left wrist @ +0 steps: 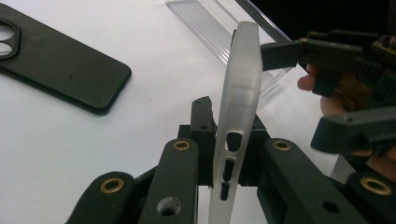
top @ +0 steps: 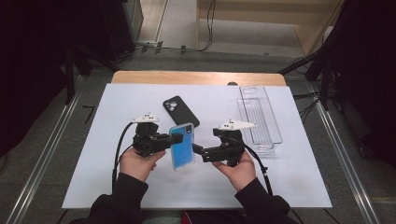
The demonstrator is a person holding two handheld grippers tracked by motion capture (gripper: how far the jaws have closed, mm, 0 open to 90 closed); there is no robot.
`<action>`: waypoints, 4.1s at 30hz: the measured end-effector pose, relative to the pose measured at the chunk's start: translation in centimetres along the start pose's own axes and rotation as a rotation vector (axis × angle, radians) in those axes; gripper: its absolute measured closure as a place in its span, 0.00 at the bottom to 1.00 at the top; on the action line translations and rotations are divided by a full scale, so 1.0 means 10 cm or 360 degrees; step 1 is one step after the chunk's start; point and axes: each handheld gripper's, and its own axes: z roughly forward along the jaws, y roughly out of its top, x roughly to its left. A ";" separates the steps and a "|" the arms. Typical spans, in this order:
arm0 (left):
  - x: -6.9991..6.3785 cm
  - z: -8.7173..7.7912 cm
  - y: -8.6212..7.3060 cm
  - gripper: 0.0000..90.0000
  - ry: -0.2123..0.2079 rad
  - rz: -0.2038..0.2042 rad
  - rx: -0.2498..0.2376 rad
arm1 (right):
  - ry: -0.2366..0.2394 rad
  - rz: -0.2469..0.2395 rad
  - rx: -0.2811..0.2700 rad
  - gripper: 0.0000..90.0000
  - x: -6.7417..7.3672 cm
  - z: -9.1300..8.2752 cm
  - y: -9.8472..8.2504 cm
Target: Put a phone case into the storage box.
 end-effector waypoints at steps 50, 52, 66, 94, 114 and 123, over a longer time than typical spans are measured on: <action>-0.27 0.19 -0.08 0.63 -0.0005 0.0037 -0.0049 | -0.0048 0.0060 0.0082 0.18 0.26 0.27 -0.19; -0.27 0.17 -0.07 0.60 0.0001 0.0035 -0.0051 | -0.0054 0.0053 0.0088 0.18 0.26 0.28 -0.20; -0.20 0.00 -0.04 0.44 -0.0074 0.0050 -0.0055 | -0.0149 0.0076 0.0068 0.18 0.02 0.20 -0.16; 0.10 0.18 -0.39 0.31 -0.0245 0.0495 0.0377 | -0.0022 -0.0002 0.0100 0.18 -0.24 -0.01 0.00; 0.24 0.03 -0.53 0.31 -0.0191 0.0388 0.0381 | 0.0028 -0.0055 0.0142 0.18 -0.39 -0.18 0.12; 0.28 -0.04 -0.57 0.31 -0.0133 0.0348 0.0347 | -0.0011 -0.0033 0.0098 0.18 -0.48 -0.33 0.22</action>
